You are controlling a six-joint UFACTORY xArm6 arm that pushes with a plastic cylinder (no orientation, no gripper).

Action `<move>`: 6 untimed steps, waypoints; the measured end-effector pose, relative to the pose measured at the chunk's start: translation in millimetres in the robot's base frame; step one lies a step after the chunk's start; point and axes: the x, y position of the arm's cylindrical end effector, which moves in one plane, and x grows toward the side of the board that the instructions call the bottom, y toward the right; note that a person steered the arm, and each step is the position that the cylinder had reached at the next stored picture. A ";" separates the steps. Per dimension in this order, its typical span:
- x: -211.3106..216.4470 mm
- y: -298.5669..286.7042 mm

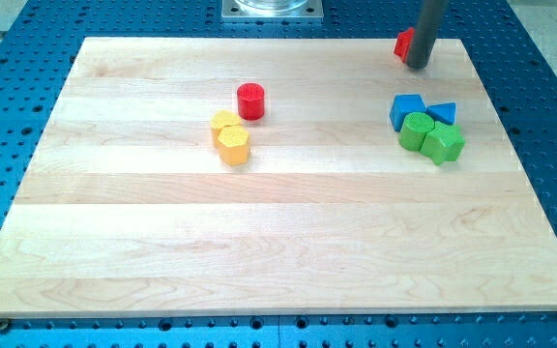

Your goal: Push the red circle parallel to the red star

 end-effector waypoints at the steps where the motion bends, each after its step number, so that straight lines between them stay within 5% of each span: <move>1: 49.3 -68.3; 2: 115.6 -169.7; 3: 130.0 -260.7; 5: 19.2 -191.5; 6: 15.3 -280.5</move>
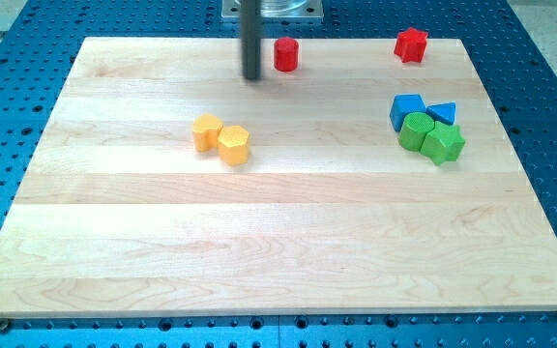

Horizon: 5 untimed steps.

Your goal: Push the red circle parallel to the red star

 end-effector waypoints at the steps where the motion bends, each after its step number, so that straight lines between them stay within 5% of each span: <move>1: -15.6 60.3; 2: -16.6 158.5; 3: -45.5 78.5; 5: -63.5 169.0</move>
